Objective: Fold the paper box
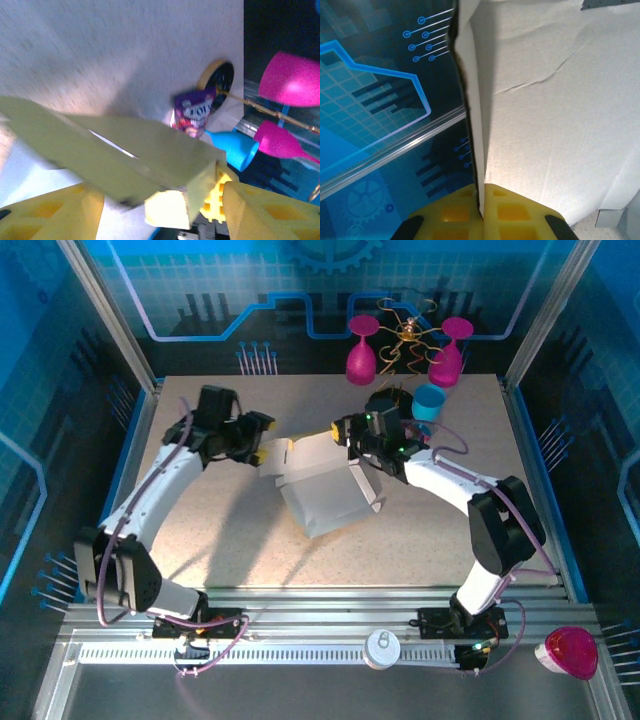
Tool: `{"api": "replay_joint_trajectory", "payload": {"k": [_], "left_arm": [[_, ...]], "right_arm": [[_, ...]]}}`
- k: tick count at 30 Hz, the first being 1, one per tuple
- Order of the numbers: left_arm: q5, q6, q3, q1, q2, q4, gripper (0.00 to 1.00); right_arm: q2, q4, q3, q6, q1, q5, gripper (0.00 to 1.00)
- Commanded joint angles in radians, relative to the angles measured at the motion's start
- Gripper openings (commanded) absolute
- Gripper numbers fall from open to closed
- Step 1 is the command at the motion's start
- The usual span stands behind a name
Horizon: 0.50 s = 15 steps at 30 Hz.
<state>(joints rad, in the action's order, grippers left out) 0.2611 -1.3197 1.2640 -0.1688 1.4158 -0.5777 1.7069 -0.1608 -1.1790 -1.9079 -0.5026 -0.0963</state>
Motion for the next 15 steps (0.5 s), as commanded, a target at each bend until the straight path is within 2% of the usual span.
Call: {"api": "replay_joint_trajectory", "payload": {"k": [1, 5, 7, 12, 15], "left_arm": [[0.037, 0.142, -0.134, 0.133, -0.113, -0.032, 0.62], [0.199, 0.103, -0.336, 0.236, -0.113, 0.195, 0.38], [0.252, 0.108, -0.382, 0.241, -0.07, 0.276, 0.26], [0.357, 0.087, -0.465, 0.224, 0.063, 0.452, 0.04], [0.395, 0.009, -0.517, 0.211, 0.116, 0.58, 0.0]], "right_arm": [[0.009, 0.049, -0.043, -0.051, 0.009, 0.028, 0.0], [-0.021, 0.108, -0.074, -0.045, 0.013, 0.035, 0.0], [-0.028, 0.127, -0.083, -0.047, 0.014, 0.041, 0.0], [-0.017, 0.121, -0.1, -0.061, 0.016, 0.04, 0.0], [-0.012, 0.119, -0.108, -0.067, 0.018, 0.035, 0.0]]}}
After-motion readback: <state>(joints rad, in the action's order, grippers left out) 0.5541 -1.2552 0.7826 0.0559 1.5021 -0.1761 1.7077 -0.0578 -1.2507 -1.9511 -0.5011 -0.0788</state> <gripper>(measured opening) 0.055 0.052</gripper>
